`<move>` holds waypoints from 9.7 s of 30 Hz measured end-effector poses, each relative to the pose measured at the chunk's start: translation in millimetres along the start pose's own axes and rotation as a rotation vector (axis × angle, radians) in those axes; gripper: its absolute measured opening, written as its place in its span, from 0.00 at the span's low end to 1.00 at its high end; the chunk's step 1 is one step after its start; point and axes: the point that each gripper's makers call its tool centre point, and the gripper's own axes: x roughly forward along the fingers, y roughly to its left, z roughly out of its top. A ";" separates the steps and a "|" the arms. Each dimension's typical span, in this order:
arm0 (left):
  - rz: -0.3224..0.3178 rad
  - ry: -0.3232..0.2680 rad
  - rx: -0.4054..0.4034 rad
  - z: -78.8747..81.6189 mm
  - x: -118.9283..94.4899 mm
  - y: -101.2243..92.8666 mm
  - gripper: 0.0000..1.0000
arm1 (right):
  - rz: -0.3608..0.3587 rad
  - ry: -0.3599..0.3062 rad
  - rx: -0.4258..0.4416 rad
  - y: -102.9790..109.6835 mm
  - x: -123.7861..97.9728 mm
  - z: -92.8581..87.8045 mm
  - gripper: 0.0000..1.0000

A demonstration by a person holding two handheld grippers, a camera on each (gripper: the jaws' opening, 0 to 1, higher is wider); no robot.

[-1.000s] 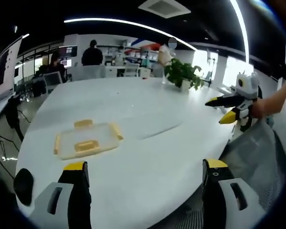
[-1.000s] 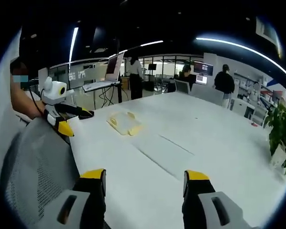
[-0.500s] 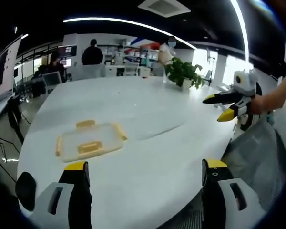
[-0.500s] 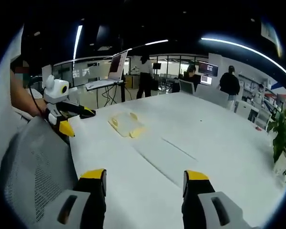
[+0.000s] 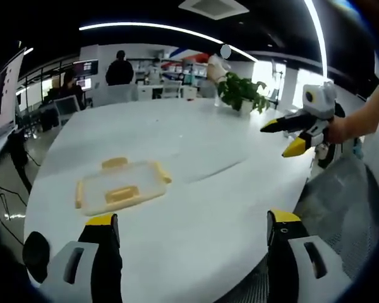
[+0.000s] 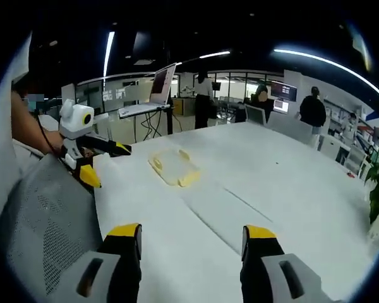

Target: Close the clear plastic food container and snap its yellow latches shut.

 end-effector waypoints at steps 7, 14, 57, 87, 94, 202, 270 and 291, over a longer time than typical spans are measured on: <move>0.008 0.002 0.002 -0.9 -0.4 8.7 0.95 | 0.023 -0.004 -0.018 0.1 12.6 10.7 0.62; 0.024 -0.004 0.004 1.3 0.4 19.9 0.94 | 0.042 -0.004 -0.017 1.0 25.1 17.2 0.62; -0.090 0.044 0.190 19.1 22.7 47.1 0.90 | 0.189 0.045 -0.119 2.5 80.0 51.7 0.60; -0.104 0.071 0.240 24.9 28.0 80.8 0.89 | 0.240 0.076 -0.183 -0.9 110.2 63.4 0.59; -0.101 0.075 0.246 27.1 29.2 91.5 0.89 | 0.258 0.085 -0.199 -1.2 120.0 66.1 0.59; -0.345 0.368 0.556 0.0 46.9 163.7 0.73 | 0.449 0.299 -0.372 4.9 192.4 44.5 0.56; -0.513 0.576 0.792 -24.8 66.3 198.6 0.68 | 0.458 0.466 -0.418 7.3 224.1 17.4 0.54; -0.567 0.596 0.801 -26.9 67.4 198.5 0.58 | 0.450 0.478 -0.443 7.2 232.8 17.6 0.52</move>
